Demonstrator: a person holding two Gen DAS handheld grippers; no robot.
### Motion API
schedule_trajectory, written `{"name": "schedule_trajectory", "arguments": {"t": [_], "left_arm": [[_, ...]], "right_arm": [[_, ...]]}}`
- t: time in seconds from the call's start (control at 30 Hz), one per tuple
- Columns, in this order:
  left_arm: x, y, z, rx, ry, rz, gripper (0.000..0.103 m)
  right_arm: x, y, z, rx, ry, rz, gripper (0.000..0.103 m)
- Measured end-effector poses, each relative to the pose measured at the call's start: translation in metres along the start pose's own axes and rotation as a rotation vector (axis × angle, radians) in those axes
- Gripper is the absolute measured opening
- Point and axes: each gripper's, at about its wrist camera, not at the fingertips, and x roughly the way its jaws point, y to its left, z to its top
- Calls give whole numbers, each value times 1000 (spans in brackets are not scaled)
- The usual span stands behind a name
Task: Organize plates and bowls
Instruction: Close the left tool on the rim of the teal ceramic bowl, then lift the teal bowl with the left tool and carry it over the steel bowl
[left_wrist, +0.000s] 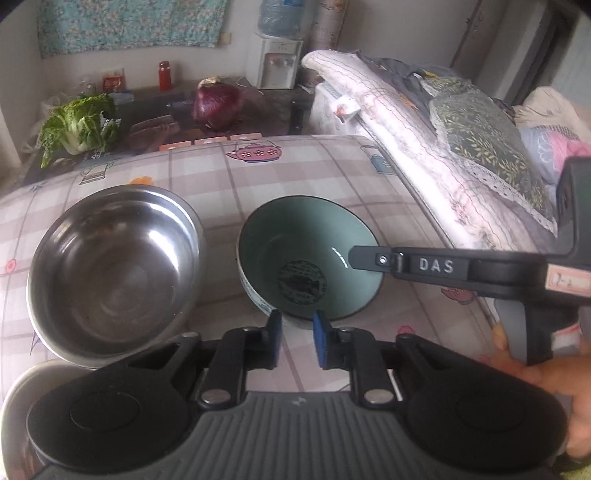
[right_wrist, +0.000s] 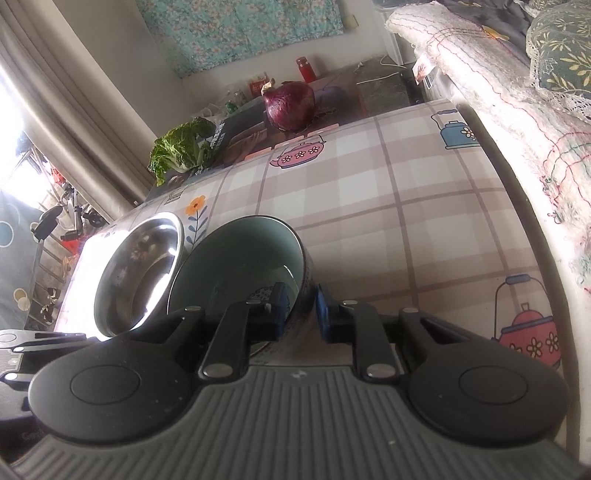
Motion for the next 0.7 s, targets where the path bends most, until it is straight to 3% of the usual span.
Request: {"name": "schedule_trajectory", "arguments": {"t": [0.33,0.43,0.53,0.7], "left_arm": [[0,14,7,-79,-28,39,40],[9,17,12,-108,-16,48,37],[15,18,15,-139,5,-1,36],[13,6,9,-94,13,-30,36]], "right_arm": [[-1,-2,1,-14,0,-6,16],[-2,-3,2,-11,2,-5,16],[-2,-2,2,-13,7,-4,16],[-7,-6,2,-16,10,-15,15]]}}
